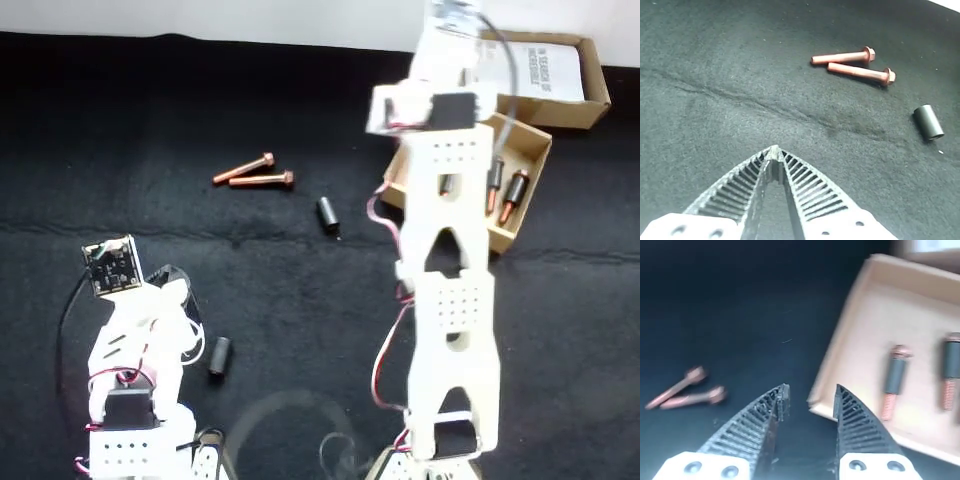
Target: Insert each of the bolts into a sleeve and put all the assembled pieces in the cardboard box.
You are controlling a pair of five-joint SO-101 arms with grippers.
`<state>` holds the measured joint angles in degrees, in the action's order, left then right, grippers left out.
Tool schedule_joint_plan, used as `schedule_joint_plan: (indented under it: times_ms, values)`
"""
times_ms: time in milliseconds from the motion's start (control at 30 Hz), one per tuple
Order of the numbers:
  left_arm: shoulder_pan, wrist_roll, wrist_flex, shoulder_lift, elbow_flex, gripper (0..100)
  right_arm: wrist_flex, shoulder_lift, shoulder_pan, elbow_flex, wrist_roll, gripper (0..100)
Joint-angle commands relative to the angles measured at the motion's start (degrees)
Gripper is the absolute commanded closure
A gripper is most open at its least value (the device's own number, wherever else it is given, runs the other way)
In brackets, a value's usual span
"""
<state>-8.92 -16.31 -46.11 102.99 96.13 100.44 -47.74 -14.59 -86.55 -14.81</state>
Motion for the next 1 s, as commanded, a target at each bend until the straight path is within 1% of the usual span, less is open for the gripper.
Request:
schedule_joint_plan:
  times_ms: [0,100,267,433,533,633,733,833,967]
  values:
    - [-0.92,0.18,0.0,0.31,1.1,98,0.84,13.93,-6.73,13.32,0.26,87.5]
    - [-3.47,0.35,-1.41,0.4,1.1,98,0.75,24.4,-12.26,30.11,0.26,87.5]
    - [-13.85,0.35,-3.6,0.66,1.1,98,0.31,39.43,-19.65,56.31,0.0,87.5]
    - [-23.96,0.44,-3.78,0.66,1.1,98,-5.85,48.4,-22.37,74.07,-0.09,87.5]
    - [-32.04,0.88,-4.75,0.75,1.1,98,-11.12,51.82,-23.87,83.21,-0.09,87.5]
    - [-40.22,6.86,-6.15,0.75,1.1,98,-17.19,53.76,-26.15,92.0,-0.09,87.5]
    - [-47.34,12.31,-7.82,0.75,1.1,98,-25.54,54.46,-28.0,100.79,-0.35,87.5]
    - [-53.41,15.65,-8.88,0.75,1.1,98,-32.75,54.73,-30.99,106.77,-3.78,87.5]
    - [-59.56,19.69,-9.05,0.75,1.1,98,-39.87,54.29,-35.3,109.76,-9.14,87.5]
